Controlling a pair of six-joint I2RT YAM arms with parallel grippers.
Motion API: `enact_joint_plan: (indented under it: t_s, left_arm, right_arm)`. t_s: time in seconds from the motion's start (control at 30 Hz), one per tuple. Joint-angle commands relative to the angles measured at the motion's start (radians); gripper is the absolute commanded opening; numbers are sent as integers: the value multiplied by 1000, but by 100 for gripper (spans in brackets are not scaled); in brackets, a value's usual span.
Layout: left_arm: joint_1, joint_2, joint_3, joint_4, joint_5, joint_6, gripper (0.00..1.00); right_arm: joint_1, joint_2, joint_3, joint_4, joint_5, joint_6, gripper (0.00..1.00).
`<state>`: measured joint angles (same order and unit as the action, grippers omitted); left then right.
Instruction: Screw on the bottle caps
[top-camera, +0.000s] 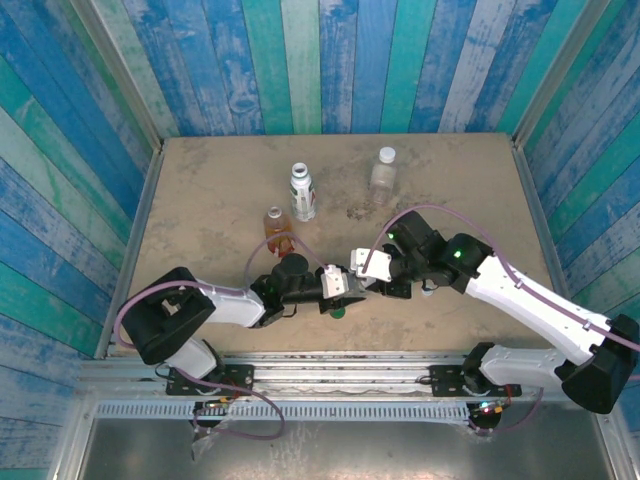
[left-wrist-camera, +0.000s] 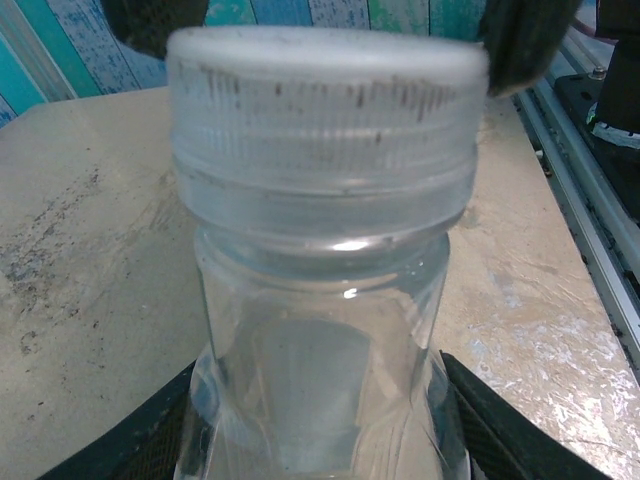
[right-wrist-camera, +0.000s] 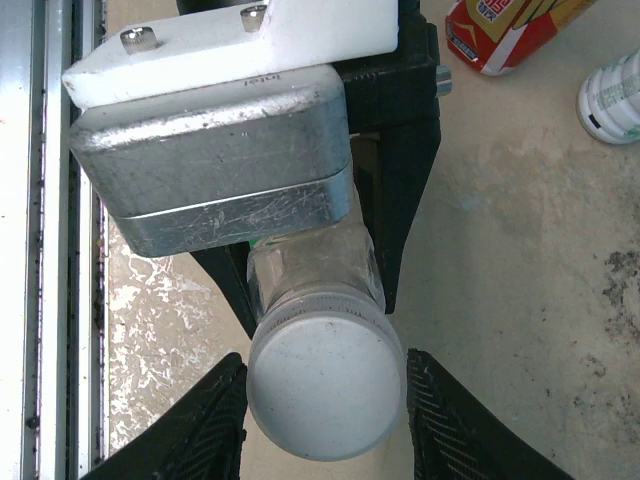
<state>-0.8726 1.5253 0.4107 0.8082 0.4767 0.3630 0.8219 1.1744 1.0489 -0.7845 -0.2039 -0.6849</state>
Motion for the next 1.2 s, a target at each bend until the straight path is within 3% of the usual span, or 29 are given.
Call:
enact_joint_plan:
  t_s: [0.0, 0.07, 0.1, 0.3, 0.6, 0.73, 0.97, 1.07, 1.17]
  left_arm:
    - [-4, -56, -9, 26, 14, -3, 54]
    - [-4, -57, -7, 22, 9, -3, 54]
    - [-4, -57, -7, 17, 10, -2, 54]
    - [-4, -56, 0, 5, 17, 4, 55]
    - [-4, -62, -8, 20, 28, 2, 55]
    - [-4, -69, -13, 29, 39, -3, 55]
    - [-5, -81, -19, 35, 33, -5, 55]
    - [-4, -79, -16, 42, -6, -21, 54]
    - [-4, -84, -14, 64, -86, -39, 54]
  right_arm:
    - [5, 3, -10, -12, 7, -12, 36]
    - [5, -3, -3, -8, -5, 7, 23]
    - [5, -7, -4, -8, -10, 11, 22]
    - [5, -10, -9, -3, 17, 3, 38]
    - [5, 10, 1, -5, 10, 15, 49]
    - [5, 35, 26, -35, 0, 18, 50]
    - [6, 54, 75, -82, -35, 27, 35]
    - [7, 48, 80, -76, -39, 72, 33]
    - [5, 48, 89, -26, 99, 360, 25]
